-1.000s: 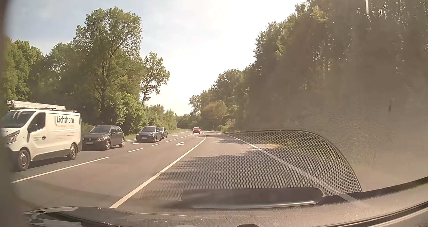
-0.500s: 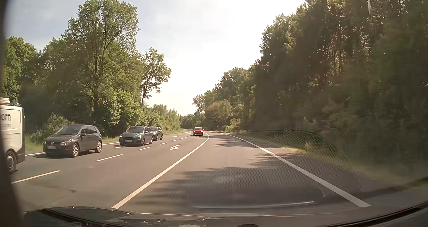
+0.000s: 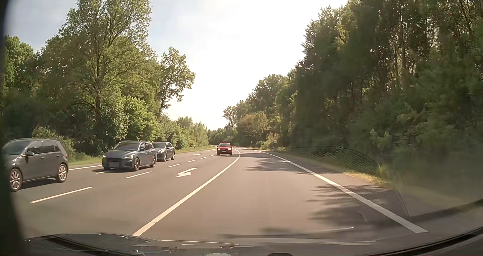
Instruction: Follow the waypoints while adhering to traffic rules and regulations
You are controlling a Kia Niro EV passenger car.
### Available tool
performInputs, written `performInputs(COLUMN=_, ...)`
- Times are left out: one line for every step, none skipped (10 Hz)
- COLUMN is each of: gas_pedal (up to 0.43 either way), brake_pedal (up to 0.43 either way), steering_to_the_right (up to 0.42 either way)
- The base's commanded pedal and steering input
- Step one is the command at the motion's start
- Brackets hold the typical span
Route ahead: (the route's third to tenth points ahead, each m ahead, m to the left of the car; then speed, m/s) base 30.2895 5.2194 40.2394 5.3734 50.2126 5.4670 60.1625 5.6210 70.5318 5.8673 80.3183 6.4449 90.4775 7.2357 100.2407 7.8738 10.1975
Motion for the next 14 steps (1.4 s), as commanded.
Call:
performInputs(gas_pedal=0.39, brake_pedal=0.0, steering_to_the_right=-0.006)
performInputs(gas_pedal=0.39, brake_pedal=0.0, steering_to_the_right=-0.003)
performInputs(gas_pedal=0.39, brake_pedal=0.0, steering_to_the_right=-0.002)
performInputs(gas_pedal=0.39, brake_pedal=0.0, steering_to_the_right=-0.002)
performInputs(gas_pedal=0.39, brake_pedal=0.0, steering_to_the_right=-0.001)
performInputs(gas_pedal=0.39, brake_pedal=0.0, steering_to_the_right=-0.001)
performInputs(gas_pedal=0.39, brake_pedal=0.0, steering_to_the_right=-0.001)
performInputs(gas_pedal=0.39, brake_pedal=0.0, steering_to_the_right=0.0)
performInputs(gas_pedal=0.39, brake_pedal=0.0, steering_to_the_right=0.002)
performInputs(gas_pedal=0.39, brake_pedal=0.0, steering_to_the_right=0.003)
performInputs(gas_pedal=0.39, brake_pedal=0.0, steering_to_the_right=0.002)
performInputs(gas_pedal=0.39, brake_pedal=0.0, steering_to_the_right=0.001)
performInputs(gas_pedal=0.39, brake_pedal=0.0, steering_to_the_right=-0.001)
performInputs(gas_pedal=0.39, brake_pedal=0.0, steering_to_the_right=-0.002)
